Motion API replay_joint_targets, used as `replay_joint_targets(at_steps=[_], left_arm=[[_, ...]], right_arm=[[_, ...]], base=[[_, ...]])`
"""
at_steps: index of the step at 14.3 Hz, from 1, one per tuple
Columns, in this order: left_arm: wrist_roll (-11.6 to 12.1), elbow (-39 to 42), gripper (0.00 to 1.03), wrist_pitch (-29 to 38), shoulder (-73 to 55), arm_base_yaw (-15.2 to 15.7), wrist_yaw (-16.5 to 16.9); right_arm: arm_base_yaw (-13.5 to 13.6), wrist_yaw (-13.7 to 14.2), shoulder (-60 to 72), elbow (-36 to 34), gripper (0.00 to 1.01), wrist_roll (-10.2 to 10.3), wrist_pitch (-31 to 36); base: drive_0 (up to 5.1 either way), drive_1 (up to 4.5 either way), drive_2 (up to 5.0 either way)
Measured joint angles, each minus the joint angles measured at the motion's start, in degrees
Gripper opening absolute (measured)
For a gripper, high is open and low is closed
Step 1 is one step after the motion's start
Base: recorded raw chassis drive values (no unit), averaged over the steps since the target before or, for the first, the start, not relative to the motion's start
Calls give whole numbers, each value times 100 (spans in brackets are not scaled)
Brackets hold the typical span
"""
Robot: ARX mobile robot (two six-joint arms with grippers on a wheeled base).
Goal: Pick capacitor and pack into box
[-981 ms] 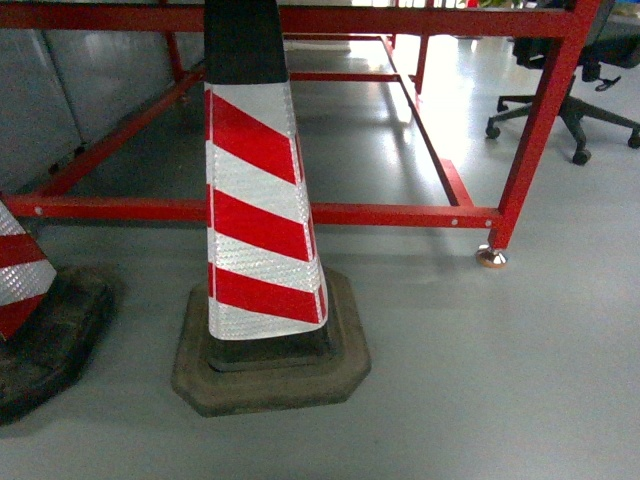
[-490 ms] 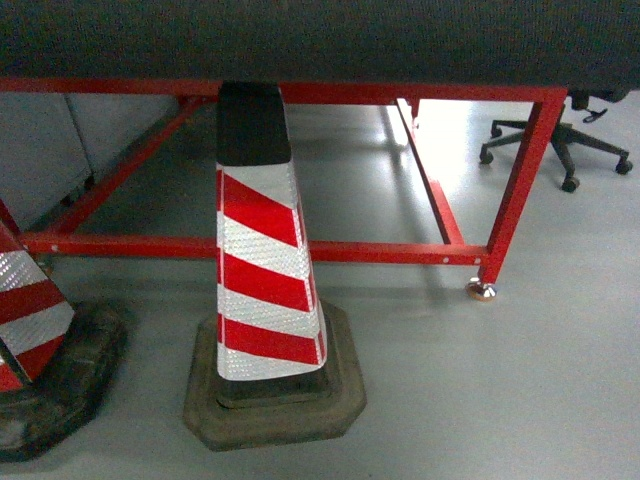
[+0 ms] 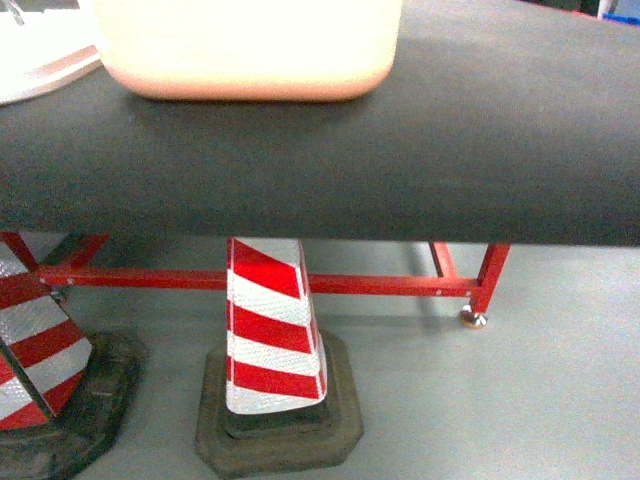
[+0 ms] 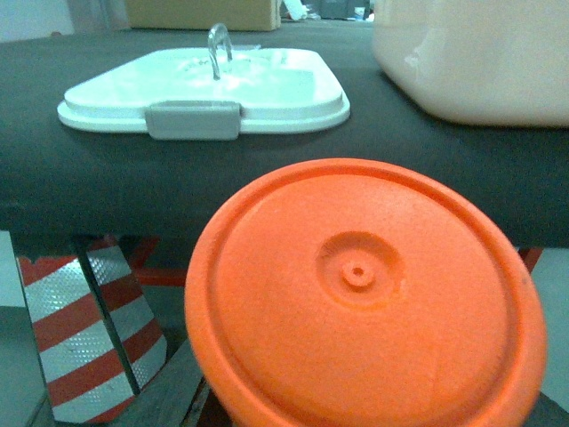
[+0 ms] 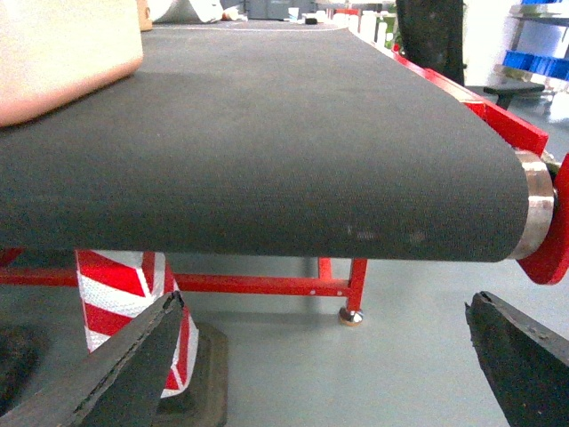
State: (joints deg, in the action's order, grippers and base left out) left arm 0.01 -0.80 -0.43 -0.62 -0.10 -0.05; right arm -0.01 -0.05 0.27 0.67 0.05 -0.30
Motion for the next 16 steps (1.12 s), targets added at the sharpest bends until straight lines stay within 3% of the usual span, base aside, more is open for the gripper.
replay_joint_targets(at_steps=[16], left_arm=[[2,0,44,7,0,0,2]], right_arm=[[0,4,0,0,98,11,-2]], base=[[0,0,0]])
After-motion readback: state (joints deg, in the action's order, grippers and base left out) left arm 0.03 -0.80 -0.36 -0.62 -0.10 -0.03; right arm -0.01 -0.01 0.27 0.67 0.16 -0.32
